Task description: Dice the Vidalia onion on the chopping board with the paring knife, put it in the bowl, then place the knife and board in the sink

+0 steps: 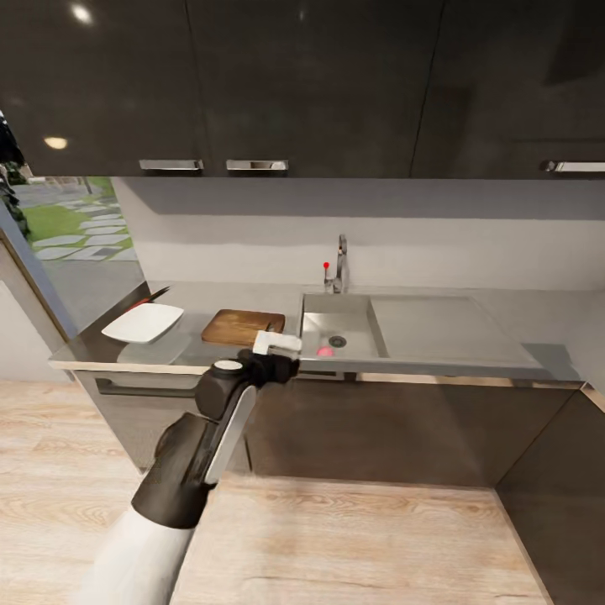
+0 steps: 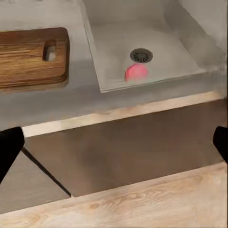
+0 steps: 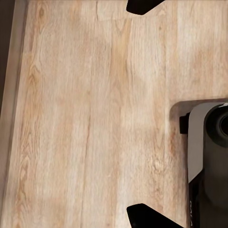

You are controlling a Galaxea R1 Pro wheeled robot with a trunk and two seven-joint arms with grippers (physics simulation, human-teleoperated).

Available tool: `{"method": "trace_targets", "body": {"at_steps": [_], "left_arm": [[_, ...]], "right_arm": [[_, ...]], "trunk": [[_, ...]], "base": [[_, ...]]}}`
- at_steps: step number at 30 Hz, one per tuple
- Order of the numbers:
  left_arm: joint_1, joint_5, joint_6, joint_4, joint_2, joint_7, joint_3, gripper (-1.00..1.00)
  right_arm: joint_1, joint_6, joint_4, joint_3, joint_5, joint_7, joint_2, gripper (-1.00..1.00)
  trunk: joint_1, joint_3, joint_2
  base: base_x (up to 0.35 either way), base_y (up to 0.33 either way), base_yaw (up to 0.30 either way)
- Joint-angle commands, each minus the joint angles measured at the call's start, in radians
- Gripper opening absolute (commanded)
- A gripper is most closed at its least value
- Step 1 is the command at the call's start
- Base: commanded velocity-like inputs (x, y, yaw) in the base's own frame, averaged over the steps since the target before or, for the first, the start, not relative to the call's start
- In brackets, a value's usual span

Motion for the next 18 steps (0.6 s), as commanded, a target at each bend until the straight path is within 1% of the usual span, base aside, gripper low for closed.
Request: {"method": "trace_targets", "body": {"at_steps": [1, 3, 4, 5, 6, 7, 8, 9, 11, 13, 15, 16, 17, 18], "left_arm": [[-0.056, 0.065, 0.005, 0.020, 0.000, 0.011, 0.000, 1.00], [-0.135, 0.153, 0.005, 0.084, 0.000, 0.013, 0.000, 1.00], [-0.181, 0.198, 0.005, 0.144, -0.002, 0.024, 0.000, 1.00], [-0.206, 0.220, 0.003, 0.186, -0.002, 0.041, 0.000, 1.00], [-0.217, 0.229, 0.001, 0.206, -0.003, 0.051, 0.000, 1.00], [-0.236, 0.246, -0.002, 0.249, -0.003, 0.075, 0.000, 1.00], [-0.244, 0.254, -0.003, 0.270, -0.003, 0.088, 0.000, 1.00], [-0.260, 0.272, -0.006, 0.320, -0.003, 0.117, 0.000, 1.00], [-0.268, 0.285, -0.007, 0.350, -0.003, 0.134, 0.000, 1.00], [-0.273, 0.297, -0.007, 0.361, -0.002, 0.142, -0.002, 1.00], [-0.275, 0.301, -0.006, 0.350, -0.001, 0.144, -0.006, 1.00], [-0.275, 0.303, -0.005, 0.329, 0.001, 0.144, -0.014, 1.00], [-0.276, 0.304, -0.003, 0.284, 0.005, 0.147, -0.044, 1.00], [-0.276, 0.304, -0.003, 0.269, 0.006, 0.147, -0.062, 1.00]], "right_arm": [[0.000, -0.001, 0.000, -0.004, 0.010, -0.008, 0.000, 1.00], [0.000, 0.000, 0.000, -0.005, 0.010, -0.008, -0.001, 1.00], [-0.001, 0.000, 0.000, -0.004, 0.010, -0.008, -0.002, 1.00], [-0.001, 0.001, 0.000, -0.004, 0.010, -0.008, -0.002, 1.00], [-0.001, 0.000, 0.000, -0.004, 0.010, -0.009, -0.002, 1.00], [-0.001, 0.001, 0.000, -0.004, 0.010, -0.008, -0.002, 1.00], [-0.001, 0.001, 0.000, -0.004, 0.010, -0.008, -0.002, 1.00], [-0.001, 0.001, 0.000, -0.004, 0.010, -0.008, -0.001, 1.00], [0.000, 0.000, 0.000, -0.003, 0.010, -0.008, -0.001, 1.00], [0.000, 0.000, 0.000, -0.003, 0.010, -0.008, -0.001, 1.00], [0.000, 0.000, 0.000, -0.003, 0.010, -0.008, -0.001, 1.00], [0.000, 0.000, 0.000, -0.003, 0.011, -0.008, -0.001, 1.00], [0.000, 0.000, 0.000, -0.002, 0.010, -0.008, -0.001, 1.00], [0.000, 0.000, 0.000, -0.002, 0.010, -0.008, -0.001, 1.00]], "trunk": [[0.000, -0.002, -0.002], [0.000, -0.002, -0.002], [0.000, -0.002, -0.002], [0.000, -0.002, -0.002], [0.000, -0.002, -0.002], [0.000, -0.002, -0.002], [0.000, -0.002, -0.002], [0.000, -0.002, -0.002], [0.000, -0.002, -0.002], [0.000, -0.002, -0.002], [0.000, -0.002, -0.002], [0.000, -0.002, -0.002], [0.000, -0.002, -0.002], [0.000, -0.002, -0.002]], "base": [[0.000, 0.000, 0.000], [0.000, 0.000, 0.000], [0.000, 0.000, 0.000], [0.000, 0.000, 0.000], [0.000, 0.000, 0.000], [0.000, 0.000, 0.000], [0.000, 0.000, 0.000], [0.000, 0.000, 0.000], [0.000, 0.000, 0.000], [0.000, 0.000, 0.000], [0.000, 0.000, 0.000], [0.000, 0.000, 0.000], [0.000, 0.000, 0.000], [0.000, 0.000, 0.000]]}}
